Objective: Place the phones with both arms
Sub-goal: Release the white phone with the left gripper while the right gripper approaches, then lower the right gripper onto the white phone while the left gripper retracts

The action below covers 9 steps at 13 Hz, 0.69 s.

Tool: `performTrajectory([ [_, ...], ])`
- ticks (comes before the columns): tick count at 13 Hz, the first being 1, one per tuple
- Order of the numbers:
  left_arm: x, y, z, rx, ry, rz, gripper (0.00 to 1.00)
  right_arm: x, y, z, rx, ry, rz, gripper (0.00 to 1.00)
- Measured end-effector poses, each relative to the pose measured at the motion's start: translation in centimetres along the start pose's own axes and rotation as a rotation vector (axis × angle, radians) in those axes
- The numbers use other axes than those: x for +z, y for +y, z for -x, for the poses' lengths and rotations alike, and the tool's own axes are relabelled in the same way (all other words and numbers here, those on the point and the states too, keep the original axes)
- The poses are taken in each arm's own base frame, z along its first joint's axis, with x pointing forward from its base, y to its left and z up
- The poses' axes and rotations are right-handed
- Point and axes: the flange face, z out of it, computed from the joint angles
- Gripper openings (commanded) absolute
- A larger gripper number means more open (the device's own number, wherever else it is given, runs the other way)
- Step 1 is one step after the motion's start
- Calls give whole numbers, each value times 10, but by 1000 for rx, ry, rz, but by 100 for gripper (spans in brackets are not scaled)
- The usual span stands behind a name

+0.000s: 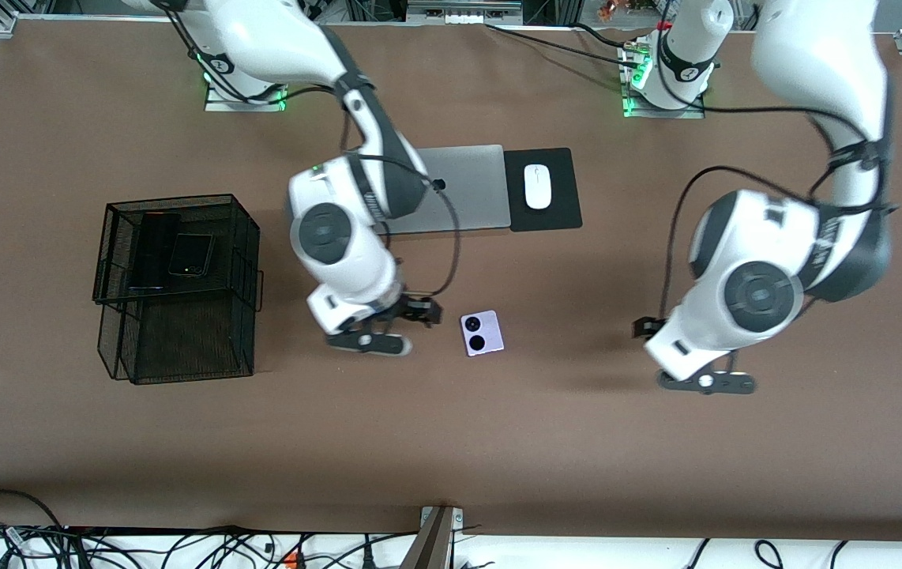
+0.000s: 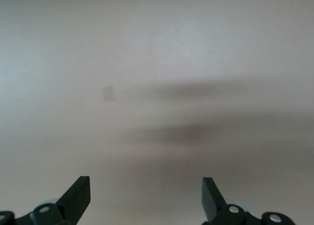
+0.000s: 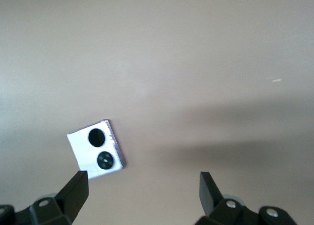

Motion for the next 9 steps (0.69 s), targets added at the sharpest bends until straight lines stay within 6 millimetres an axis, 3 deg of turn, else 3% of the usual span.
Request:
performTrajectory([
  [2,-25,-43,15,34,3,0,100,37,-25,20,-9,68,-23,100],
  [4,-47,-72,29,32,7,1,100,70,-40,35,-25,122,-55,100],
  [9,-105,-79,68,29,20,24,100,114,-57,53,-65,169,-89,100],
])
